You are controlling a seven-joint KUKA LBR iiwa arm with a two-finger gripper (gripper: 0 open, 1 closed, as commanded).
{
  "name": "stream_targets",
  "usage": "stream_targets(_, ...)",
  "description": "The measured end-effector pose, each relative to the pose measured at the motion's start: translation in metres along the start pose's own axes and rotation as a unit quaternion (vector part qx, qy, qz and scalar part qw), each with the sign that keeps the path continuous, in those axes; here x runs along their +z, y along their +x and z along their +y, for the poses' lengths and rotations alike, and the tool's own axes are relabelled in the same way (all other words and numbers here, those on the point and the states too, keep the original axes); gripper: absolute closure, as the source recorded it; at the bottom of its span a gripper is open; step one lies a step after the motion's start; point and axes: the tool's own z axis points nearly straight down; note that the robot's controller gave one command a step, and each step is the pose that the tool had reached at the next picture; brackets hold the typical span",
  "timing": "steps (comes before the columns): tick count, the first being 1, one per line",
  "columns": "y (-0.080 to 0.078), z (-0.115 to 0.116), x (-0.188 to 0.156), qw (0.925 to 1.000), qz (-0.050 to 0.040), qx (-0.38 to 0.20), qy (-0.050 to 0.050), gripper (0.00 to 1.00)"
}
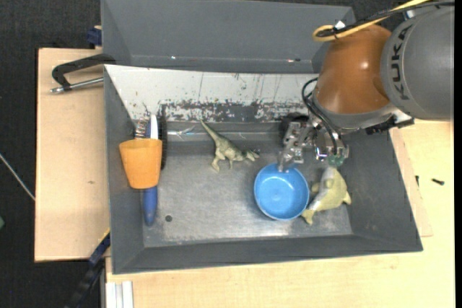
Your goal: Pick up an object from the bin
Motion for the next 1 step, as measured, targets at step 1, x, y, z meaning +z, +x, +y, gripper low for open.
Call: stream_targets(1, 0.0084, -0.0393, -0.0608, 0.9898, -0.0078, -0.142, 0.002, 1.00)
